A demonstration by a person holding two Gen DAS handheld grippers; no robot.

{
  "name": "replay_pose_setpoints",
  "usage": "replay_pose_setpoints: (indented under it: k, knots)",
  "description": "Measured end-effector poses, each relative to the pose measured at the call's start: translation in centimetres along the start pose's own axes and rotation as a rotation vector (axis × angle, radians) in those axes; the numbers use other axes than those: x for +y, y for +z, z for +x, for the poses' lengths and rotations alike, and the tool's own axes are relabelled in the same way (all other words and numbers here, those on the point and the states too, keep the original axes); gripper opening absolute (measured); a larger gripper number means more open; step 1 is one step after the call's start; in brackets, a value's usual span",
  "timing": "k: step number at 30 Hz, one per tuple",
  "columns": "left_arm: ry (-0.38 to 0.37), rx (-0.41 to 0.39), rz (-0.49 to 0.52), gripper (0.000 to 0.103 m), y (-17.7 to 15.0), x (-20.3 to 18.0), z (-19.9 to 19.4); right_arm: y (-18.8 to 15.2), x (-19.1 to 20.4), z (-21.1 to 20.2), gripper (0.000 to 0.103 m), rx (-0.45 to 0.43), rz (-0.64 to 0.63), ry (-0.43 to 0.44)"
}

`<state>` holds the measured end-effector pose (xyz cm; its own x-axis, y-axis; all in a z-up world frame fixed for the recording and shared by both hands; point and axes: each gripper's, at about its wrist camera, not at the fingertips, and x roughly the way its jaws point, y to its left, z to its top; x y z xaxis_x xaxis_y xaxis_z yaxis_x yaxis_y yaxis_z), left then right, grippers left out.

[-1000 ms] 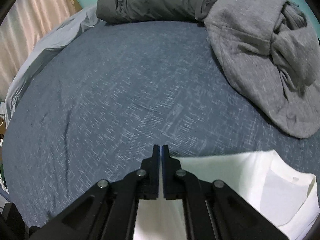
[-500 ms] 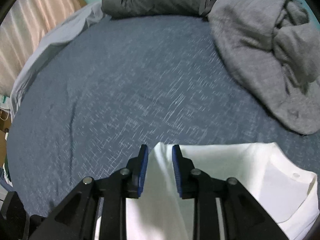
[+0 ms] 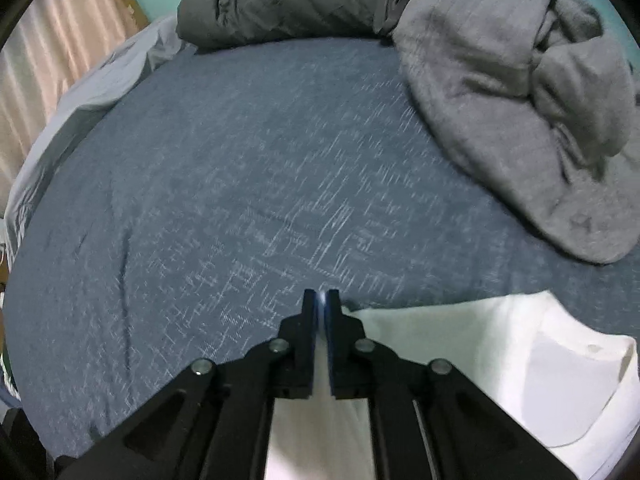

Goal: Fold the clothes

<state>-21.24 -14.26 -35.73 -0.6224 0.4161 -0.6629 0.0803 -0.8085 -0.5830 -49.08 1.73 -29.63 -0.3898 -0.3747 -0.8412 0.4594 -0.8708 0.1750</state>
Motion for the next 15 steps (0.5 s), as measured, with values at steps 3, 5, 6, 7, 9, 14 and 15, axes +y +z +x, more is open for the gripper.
replay_pose_setpoints:
  k: [3, 5, 6, 7, 9, 14, 15]
  knots:
    - [-0.009, 0.029, 0.023, 0.0, 0.2, -0.7, 0.7, 0.4, -0.7, -2.0, 0.02, -0.045, 0.028, 0.009]
    - [0.007, 0.056, 0.046, 0.0, 0.0, -1.0, 1.3, 0.1, -1.0, -3.0, 0.02, -0.056, 0.037, 0.019]
    - [0.019, 0.068, 0.06, 0.0, -0.2, -1.1, 1.5, -0.2, -1.1, -3.4, 0.02, -0.061, 0.04, 0.021]
    - [0.026, 0.077, 0.073, 0.0, -0.3, -1.2, 1.8, -0.5, -1.2, -3.7, 0.02, -0.066, 0.042, 0.023]
    - [0.033, 0.092, 0.077, 0.0, -0.4, -1.1, 2.4, -1.1, -1.7, -4.5, 0.02, -0.074, 0.049, 0.027]
    - [0.03, 0.096, 0.059, 0.0, 0.1, -1.0, 3.1, -3.9, -4.5, -6.2, 0.02, -0.063, 0.076, 0.03]
    - [0.028, 0.095, 0.054, 0.002, 0.3, -1.0, 3.2, -4.6, -4.8, -6.3, 0.02, -0.058, 0.078, 0.026]
